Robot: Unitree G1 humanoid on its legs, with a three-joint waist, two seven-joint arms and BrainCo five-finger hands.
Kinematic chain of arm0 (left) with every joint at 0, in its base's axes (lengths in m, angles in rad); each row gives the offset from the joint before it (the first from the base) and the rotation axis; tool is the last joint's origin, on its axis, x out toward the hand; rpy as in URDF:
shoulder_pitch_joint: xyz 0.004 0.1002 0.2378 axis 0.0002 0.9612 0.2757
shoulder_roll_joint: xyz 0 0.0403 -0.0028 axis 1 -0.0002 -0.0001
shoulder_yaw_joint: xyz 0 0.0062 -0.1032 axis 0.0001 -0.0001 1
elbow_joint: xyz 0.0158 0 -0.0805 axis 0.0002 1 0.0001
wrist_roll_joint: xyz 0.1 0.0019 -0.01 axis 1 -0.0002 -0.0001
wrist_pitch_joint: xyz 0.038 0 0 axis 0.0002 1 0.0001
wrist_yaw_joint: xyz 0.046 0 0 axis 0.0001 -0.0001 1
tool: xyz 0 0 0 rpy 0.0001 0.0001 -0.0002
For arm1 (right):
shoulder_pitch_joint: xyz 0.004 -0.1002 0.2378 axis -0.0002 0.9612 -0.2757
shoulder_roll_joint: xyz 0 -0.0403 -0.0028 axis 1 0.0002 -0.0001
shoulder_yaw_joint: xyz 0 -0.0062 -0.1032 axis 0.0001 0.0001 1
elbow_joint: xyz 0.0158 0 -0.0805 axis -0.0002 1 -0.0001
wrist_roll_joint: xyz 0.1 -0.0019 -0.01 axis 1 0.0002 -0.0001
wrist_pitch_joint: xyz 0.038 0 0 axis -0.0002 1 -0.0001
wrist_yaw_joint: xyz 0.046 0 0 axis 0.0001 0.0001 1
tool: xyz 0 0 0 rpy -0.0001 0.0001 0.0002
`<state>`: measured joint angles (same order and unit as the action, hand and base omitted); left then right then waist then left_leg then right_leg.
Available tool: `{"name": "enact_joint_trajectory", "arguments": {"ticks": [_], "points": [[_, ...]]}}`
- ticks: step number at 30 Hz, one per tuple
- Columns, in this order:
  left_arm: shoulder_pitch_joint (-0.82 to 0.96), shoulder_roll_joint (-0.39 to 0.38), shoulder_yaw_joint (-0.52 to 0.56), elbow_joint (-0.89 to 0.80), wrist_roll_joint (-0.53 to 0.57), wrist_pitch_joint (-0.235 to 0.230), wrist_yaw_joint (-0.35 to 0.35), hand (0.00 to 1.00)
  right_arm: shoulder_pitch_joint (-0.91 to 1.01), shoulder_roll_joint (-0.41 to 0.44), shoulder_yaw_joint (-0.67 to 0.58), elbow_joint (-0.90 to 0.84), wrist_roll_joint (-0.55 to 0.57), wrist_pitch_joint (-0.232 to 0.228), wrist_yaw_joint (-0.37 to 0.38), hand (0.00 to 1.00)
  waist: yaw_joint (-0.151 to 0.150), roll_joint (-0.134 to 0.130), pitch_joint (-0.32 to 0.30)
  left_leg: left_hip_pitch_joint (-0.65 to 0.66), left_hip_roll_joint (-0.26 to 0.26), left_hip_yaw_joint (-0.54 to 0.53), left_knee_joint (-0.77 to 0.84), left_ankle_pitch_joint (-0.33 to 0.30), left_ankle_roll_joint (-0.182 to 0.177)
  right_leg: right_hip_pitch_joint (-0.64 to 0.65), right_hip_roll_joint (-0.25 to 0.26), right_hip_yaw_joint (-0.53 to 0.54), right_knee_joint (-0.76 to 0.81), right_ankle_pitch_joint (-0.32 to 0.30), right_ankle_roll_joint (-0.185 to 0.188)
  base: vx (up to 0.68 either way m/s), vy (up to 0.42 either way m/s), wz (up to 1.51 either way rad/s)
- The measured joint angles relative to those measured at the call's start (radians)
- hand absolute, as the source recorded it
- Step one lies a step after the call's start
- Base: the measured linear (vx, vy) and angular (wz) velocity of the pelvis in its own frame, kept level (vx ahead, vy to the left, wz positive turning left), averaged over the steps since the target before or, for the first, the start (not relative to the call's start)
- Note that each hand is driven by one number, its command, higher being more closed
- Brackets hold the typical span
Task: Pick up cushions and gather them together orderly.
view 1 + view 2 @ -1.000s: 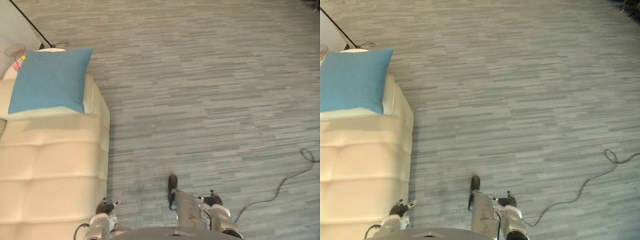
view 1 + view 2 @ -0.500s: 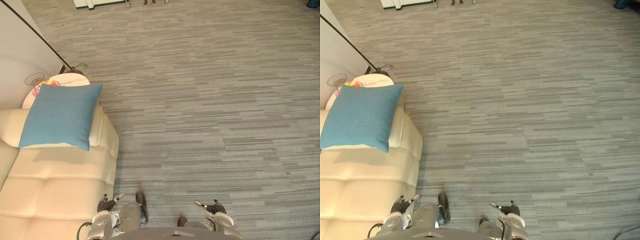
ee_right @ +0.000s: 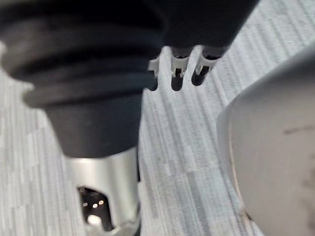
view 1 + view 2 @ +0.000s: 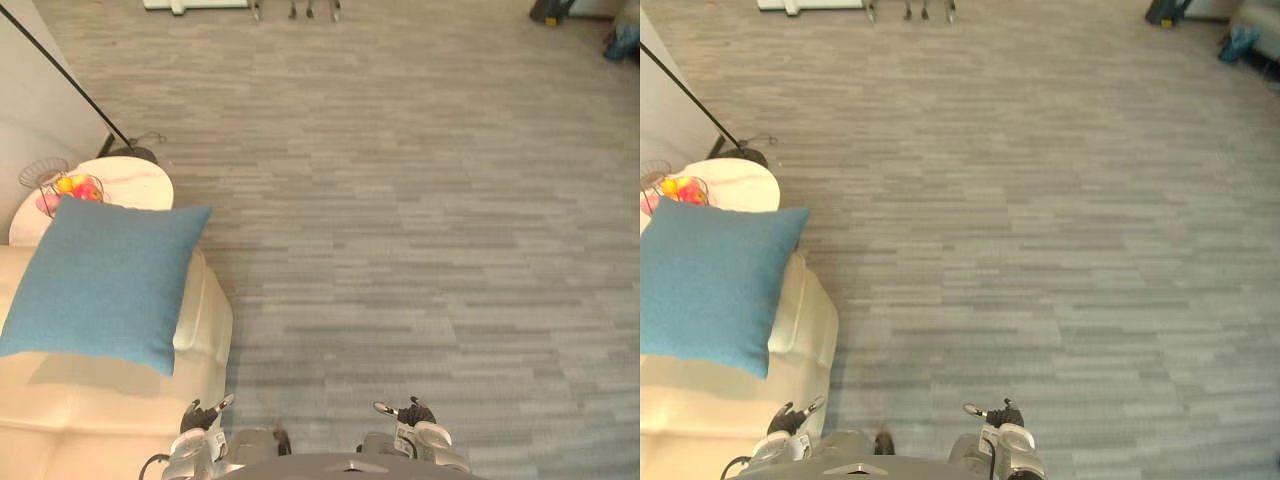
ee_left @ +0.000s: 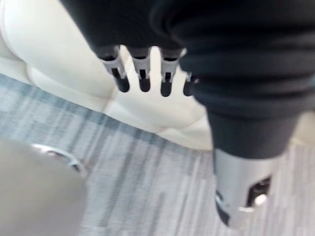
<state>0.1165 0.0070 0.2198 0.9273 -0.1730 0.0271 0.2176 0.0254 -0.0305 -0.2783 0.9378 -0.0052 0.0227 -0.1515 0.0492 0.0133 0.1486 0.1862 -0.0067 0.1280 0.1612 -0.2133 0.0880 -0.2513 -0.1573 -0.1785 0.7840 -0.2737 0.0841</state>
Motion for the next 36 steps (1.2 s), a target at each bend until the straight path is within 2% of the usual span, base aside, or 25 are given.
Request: {"name": "enact_joint_trajectory", "arguments": {"ticks": [1, 2, 4, 5, 6, 7, 8, 9, 10, 11, 12, 13, 15, 18, 20, 23, 27, 29, 30, 31, 32, 33, 35, 36], "points": [[-0.004, -0.008, 0.02, 0.0, 0.001, 0.0, -0.001, 0.0, 0.0, -0.003, -0.018, -0.02, 0.008, -0.003, 0.0, 0.0, -0.018, 0.009, 0.004, 0.007, 0.026, -0.065, -0.007, -0.02, -0.031, -0.034, 0.073, 0.111, -0.249, 0.035, 0.003, 0.37, -0.243, 1.23], [-0.008, -0.01, 0.036, 0.0, 0.001, 0.0, -0.001, 0.0, 0.004, -0.003, -0.024, -0.021, 0.015, -0.006, -0.001, 0.0, -0.024, 0.004, 0.005, 0.008, 0.035, -0.113, -0.005, -0.046, -0.055, -0.037, 0.098, 0.204, -0.404, 0.104, 0.018, 0.38, -0.277, 1.22], [-0.009, -0.009, 0.042, 0.0, 0.001, 0.0, -0.001, 0.0, 0.008, -0.002, -0.028, -0.019, 0.018, -0.006, -0.001, 0.0, -0.024, -0.005, 0.008, 0.009, 0.034, -0.138, -0.002, -0.065, -0.068, -0.032, 0.103, 0.252, -0.476, 0.144, 0.021, 0.16, -0.15, 0.65], [-0.008, -0.014, 0.056, 0.001, 0.001, 0.0, -0.001, 0.0, 0.012, -0.001, -0.042, -0.018, 0.022, -0.006, 0.0, 0.0, -0.021, -0.008, 0.011, 0.017, 0.038, -0.171, 0.009, -0.098, -0.086, -0.026, 0.098, 0.283, -0.509, 0.218, 0.046, 0.29, -0.303, 0.92], [-0.004, -0.039, 0.089, 0.008, 0.001, 0.002, 0.0, 0.0, 0.019, -0.011, -0.046, -0.021, 0.026, -0.003, -0.001, 0.0, -0.018, 0.011, 0.013, 0.032, 0.072, -0.226, 0.036, -0.136, -0.104, -0.007, 0.119, 0.249, -0.452, 0.245, 0.035, 0.36, -0.359, 0.94], [0.004, -0.051, 0.105, 0.003, 0.0, 0.001, 0.0, 0.0, 0.019, -0.016, -0.047, -0.022, 0.024, -0.002, -0.001, 0.0, -0.01, 0.022, 0.01, 0.031, 0.078, -0.239, 0.048, -0.136, -0.106, -0.009, 0.122, 0.233, -0.43, 0.22, 0.029, 0.45, -0.408, 0.99], [0.005, -0.074, 0.123, -0.006, 0.0, -0.001, 0.0, 0.0, 0.019, -0.019, -0.048, -0.022, 0.022, -0.002, -0.001, 0.0, 0.001, 0.042, 0.008, 0.021, 0.091, -0.261, 0.089, -0.122, -0.116, -0.014, 0.118, 0.193, -0.369, 0.164, 0.003, 0.35, -0.295, 0.74], [0.011, -0.088, 0.131, -0.016, 0.0, -0.003, 0.002, 0.0, 0.016, -0.016, -0.044, -0.027, 0.021, -0.004, -0.001, 0.0, 0.006, 0.042, 0.007, -0.003, 0.101, -0.27, 0.125, -0.105, -0.134, -0.008, 0.107, 0.159, -0.337, 0.143, -0.012, 0.39, -0.338, 1.28], [0.004, -0.089, 0.13, -0.016, -0.002, -0.004, 0.0, 0.0, 0.019, -0.011, -0.038, -0.038, 0.017, -0.002, -0.001, 0.0, -0.004, 0.045, 0.005, -0.081, 0.105, -0.264, 0.271, -0.078, -0.174, 0.024, 0.079, 0.091, -0.326, 0.108, -0.028, 0.3, -0.263, 1.13], [0.001, -0.089, 0.132, -0.016, -0.002, -0.004, 0.001, 0.0, 0.022, -0.009, -0.038, -0.044, 0.016, -0.002, -0.002, 0.0, -0.008, 0.045, 0.005, -0.108, 0.105, -0.26, 0.321, -0.065, -0.183, 0.038, 0.073, 0.072, -0.331, 0.103, -0.033, 0.28, -0.247, 1.3], [-0.005, -0.089, 0.133, -0.021, -0.002, -0.005, -0.002, 0.0, 0.031, -0.006, -0.038, -0.055, 0.017, -0.001, -0.002, 0.0, -0.003, 0.044, 0.007, -0.192, 0.125, -0.225, 0.473, -0.012, -0.2, 0.083, 0.063, 0.026, -0.362, 0.098, -0.043, 0.3, -0.238, 0.95], [-0.004, -0.089, 0.127, -0.032, -0.002, -0.006, -0.002, 0.0, 0.034, -0.005, -0.04, -0.05, 0.017, -0.001, -0.002, 0.0, 0.007, 0.044, 0.007, -0.24, 0.166, -0.138, 0.56, -0.009, -0.193, 0.133, 0.061, -0.019, -0.402, 0.099, -0.054, 0.28, -0.209, 0.95], [-0.002, -0.084, 0.111, -0.036, -0.002, -0.008, -0.003, 0.0, 0.037, -0.007, -0.041, -0.036, 0.018, 0.001, -0.002, 0.0, 0.008, 0.044, 0.007, -0.262, 0.197, -0.036, 0.555, -0.013, -0.186, 0.196, 0.056, -0.065, -0.454, 0.103, -0.059, 0.19, -0.091, 0.7], [-0.004, -0.074, 0.081, -0.034, 0.0, -0.008, -0.004, 0.0, 0.03, -0.009, -0.043, -0.017, 0.018, 0.004, -0.002, 0.0, 0.007, 0.044, 0.007, -0.276, 0.199, 0.107, 0.349, 0.003, -0.174, 0.248, 0.044, -0.128, -0.496, 0.11, -0.046, 0.17, 0.013, 0.67], [-0.008, -0.047, 0.032, -0.031, 0.007, -0.007, -0.007, 0.0, 0.039, -0.004, -0.046, -0.012, 0.017, 0.005, -0.002, 0.0, 0.001, 0.023, -0.003, -0.254, 0.143, 0.169, 0.183, 0.051, -0.165, 0.266, 0.01, -0.196, -0.559, 0.138, -0.014, 0.13, 0.101, 1.05], [-0.023, -0.007, -0.01, -0.029, 0.022, 0.0, -0.008, 0.0, 0.036, 0.015, -0.05, -0.003, 0.018, 0.008, -0.002, 0.0, 0.001, -0.013, 0.013, -0.258, 0.09, 0.265, 0.072, 0.133, -0.133, 0.311, -0.029, -0.308, -0.652, 0.19, 0.005, 0.05, 0.151, 1.12], [-0.024, 0.003, -0.021, -0.008, 0.022, 0.0, -0.008, 0.0, 0.019, 0.02, -0.045, 0.006, 0.017, 0.007, -0.002, 0.0, 0.006, -0.016, 0.012, -0.212, 0.062, 0.266, 0.016, 0.15, -0.111, 0.357, -0.039, -0.33, -0.651, 0.198, 0.0, -0.01, 0.101, 0.48], [-0.024, 0.009, -0.025, 0.007, 0.022, 0.0, -0.01, 0.0, 0.0, 0.018, -0.039, 0.022, 0.014, 0.007, -0.001, 0.0, -0.001, -0.013, 0.011, -0.17, 0.044, 0.261, -0.052, 0.16, -0.094, 0.338, -0.063, -0.331, -0.565, 0.177, 0.025, -0.08, 0.06, 0.12], [-0.026, 0.005, -0.026, 0.021, 0.022, 0.0, -0.014, 0.0, -0.001, 0.016, -0.035, 0.022, 0.013, 0.004, 0.0, 0.0, -0.013, -0.009, 0.011, -0.155, 0.036, 0.246, -0.091, 0.148, -0.076, 0.299, -0.093, -0.327, -0.441, 0.161, 0.045, -0.12, 0.06, 0.33], [-0.026, 0.006, -0.028, 0.029, 0.022, 0.0, -0.014, 0.0, 0.001, 0.006, -0.028, 0.021, 0.01, 0.004, 0.001, 0.0, -0.02, -0.007, 0.013, -0.146, 0.033, 0.227, -0.096, 0.139, -0.073, 0.258, -0.124, -0.319, -0.311, 0.163, 0.045, -0.14, 0.091, 0.51], [-0.026, 0.013, -0.031, 0.028, 0.021, 0.0, -0.015, 0.0, 0.003, -0.003, -0.018, 0.01, 0.015, 0.002, 0.001, 0.0, -0.024, -0.016, 0.019, -0.129, 0.025, 0.207, -0.092, 0.135, -0.069, 0.194, -0.163, -0.262, -0.144, 0.187, 0.018, -0.1, 0.071, 0.66], [-0.027, 0.034, -0.037, 0.028, 0.022, 0.001, -0.015, 0.0, 0.009, 0.0, 0.003, 0.005, 0.015, 0.002, 0.001, 0.0, -0.029, -0.028, 0.029, -0.109, 0.019, 0.175, -0.087, 0.133, -0.065, 0.123, -0.163, -0.144, 0.0, 0.197, 0.012, -0.06, 0.044, 0.66], [-0.026, 0.042, -0.037, 0.027, 0.022, 0.001, -0.014, 0.0, 0.012, 0.008, 0.004, -0.001, 0.016, 0.002, 0.002, 0.0, -0.032, -0.039, 0.029, -0.098, 0.023, 0.143, -0.086, 0.133, -0.063, 0.103, -0.128, -0.076, 0.03, 0.132, 0.01, 0.0, -0.022, 0.6], [-0.026, 0.04, -0.037, 0.027, 0.022, 0.002, -0.014, 0.0, 0.013, 0.012, 0.006, -0.001, 0.016, 0.001, 0.003, 0.0, -0.035, -0.04, 0.029, -0.096, 0.029, 0.114, -0.086, 0.133, -0.062, 0.096, -0.087, -0.035, -0.003, 0.088, 0.013, 0.03, -0.068, 0.77]]}}
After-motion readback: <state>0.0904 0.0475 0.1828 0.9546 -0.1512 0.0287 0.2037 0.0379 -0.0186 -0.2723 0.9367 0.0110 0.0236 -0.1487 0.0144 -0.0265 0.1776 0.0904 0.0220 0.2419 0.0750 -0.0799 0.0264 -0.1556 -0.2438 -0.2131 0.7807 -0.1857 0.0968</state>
